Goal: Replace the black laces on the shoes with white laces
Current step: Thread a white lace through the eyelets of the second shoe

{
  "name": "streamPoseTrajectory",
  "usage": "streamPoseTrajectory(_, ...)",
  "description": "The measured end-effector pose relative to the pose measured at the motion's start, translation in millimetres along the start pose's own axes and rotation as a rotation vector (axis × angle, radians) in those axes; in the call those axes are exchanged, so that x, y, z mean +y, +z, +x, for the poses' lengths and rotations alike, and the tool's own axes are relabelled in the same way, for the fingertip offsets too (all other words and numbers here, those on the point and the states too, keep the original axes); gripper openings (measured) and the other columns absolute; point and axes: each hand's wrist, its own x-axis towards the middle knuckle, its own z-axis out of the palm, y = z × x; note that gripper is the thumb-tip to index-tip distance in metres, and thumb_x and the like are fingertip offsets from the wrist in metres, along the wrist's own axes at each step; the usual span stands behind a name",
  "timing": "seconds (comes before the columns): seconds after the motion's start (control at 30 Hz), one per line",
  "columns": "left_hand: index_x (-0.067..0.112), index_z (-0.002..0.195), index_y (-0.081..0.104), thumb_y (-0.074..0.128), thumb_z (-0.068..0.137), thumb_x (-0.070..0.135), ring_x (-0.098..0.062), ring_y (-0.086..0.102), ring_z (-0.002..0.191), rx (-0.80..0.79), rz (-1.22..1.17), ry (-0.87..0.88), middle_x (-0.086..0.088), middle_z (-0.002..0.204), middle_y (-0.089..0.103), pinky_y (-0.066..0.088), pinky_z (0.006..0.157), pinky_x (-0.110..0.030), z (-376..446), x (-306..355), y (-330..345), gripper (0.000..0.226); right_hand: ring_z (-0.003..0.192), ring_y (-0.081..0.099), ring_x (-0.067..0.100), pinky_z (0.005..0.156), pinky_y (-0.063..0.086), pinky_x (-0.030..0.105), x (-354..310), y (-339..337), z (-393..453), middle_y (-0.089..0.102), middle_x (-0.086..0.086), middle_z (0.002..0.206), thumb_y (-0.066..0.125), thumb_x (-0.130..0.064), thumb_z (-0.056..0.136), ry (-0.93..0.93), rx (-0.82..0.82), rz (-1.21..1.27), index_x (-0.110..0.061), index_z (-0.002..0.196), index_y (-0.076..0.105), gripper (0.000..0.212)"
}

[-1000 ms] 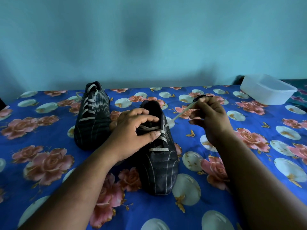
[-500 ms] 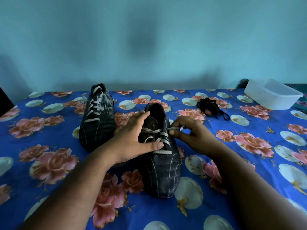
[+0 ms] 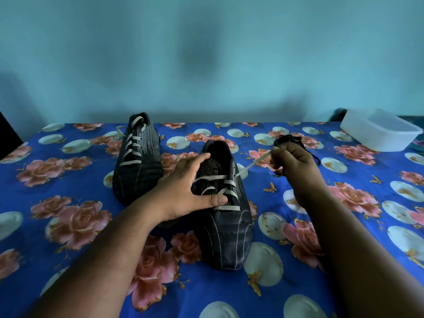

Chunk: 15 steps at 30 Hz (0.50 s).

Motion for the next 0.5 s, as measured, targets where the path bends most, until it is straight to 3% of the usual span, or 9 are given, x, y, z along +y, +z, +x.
streamPoseTrajectory(0.1, 0.060, 0.148, 0.006, 0.057, 0.051, 0.097, -0.009, 0.013, 0.153, -0.005, 0.028, -0.007, 0.017, 0.166, 0.007, 0.021, 0.123, -0.054, -1, 2, -1, 0.117, 0.060, 0.053, 0.007, 0.064, 0.043, 0.032, 3, -5, 3, 0.063, -0.005, 0.069, 0.059, -0.021, 0.100, 0.056, 0.202, -0.027, -0.016, 0.081, 0.065, 0.021)
streamPoseTrajectory(0.17, 0.058, 0.150, 0.006, 0.055, 0.050, 0.098, -0.009, 0.011, 0.154, 0.002, 0.052, -0.008, 0.015, 0.166, 0.008, 0.019, 0.123, -0.055, -1, 3, -1, 0.118, 0.064, 0.052, 0.010, 0.066, 0.041, 0.032, 7, -5, 5, 0.063, -0.003, 0.076, 0.061, -0.026, 0.099, 0.044, 0.233, -0.160, -0.016, 0.087, 0.066, 0.016)
streamPoseTrajectory(0.23, 0.054, 0.152, 0.009, 0.055, 0.050, 0.098, -0.009, 0.011, 0.153, 0.018, 0.044, 0.006, 0.013, 0.166, 0.009, 0.020, 0.124, -0.052, -1, 3, -1, 0.121, 0.078, 0.058, 0.009, 0.072, 0.045, 0.035, 8, -1, 3, 0.065, -0.006, 0.091, 0.065, -0.033, 0.095, -0.045, 0.180, -0.318, -0.025, 0.096, 0.063, 0.008)
streamPoseTrajectory(0.33, 0.047, 0.155, 0.014, 0.064, 0.055, 0.092, -0.006, 0.018, 0.149, 0.037, -0.013, 0.038, 0.013, 0.162, 0.013, 0.023, 0.124, -0.040, -1, 2, -1, 0.121, 0.113, 0.052, 0.015, 0.096, 0.045, 0.049, 11, 6, -4, 0.060, -0.016, 0.116, 0.057, -0.066, 0.086, -0.233, 0.007, -0.511, -0.051, 0.108, 0.056, 0.027)
streamPoseTrajectory(0.4, 0.044, 0.155, 0.016, 0.068, 0.056, 0.088, -0.003, 0.020, 0.143, 0.050, -0.029, 0.055, 0.013, 0.159, 0.016, 0.024, 0.121, -0.034, -1, 1, 0, 0.120, 0.122, 0.044, 0.013, 0.103, 0.037, 0.050, 9, 11, -10, 0.059, -0.025, 0.117, 0.048, -0.077, 0.084, -0.315, -0.136, -0.560, -0.052, 0.106, 0.059, 0.034)
streamPoseTrajectory(0.5, 0.040, 0.154, 0.018, 0.068, 0.055, 0.088, -0.005, 0.021, 0.143, 0.069, -0.016, 0.033, 0.009, 0.158, 0.019, 0.025, 0.120, -0.033, 2, -3, 1, 0.121, 0.123, 0.042, 0.008, 0.107, 0.025, 0.046, 6, 18, -16, 0.061, -0.026, 0.113, 0.045, -0.078, 0.085, -0.404, -0.240, -0.616, -0.047, 0.098, 0.065, 0.040)
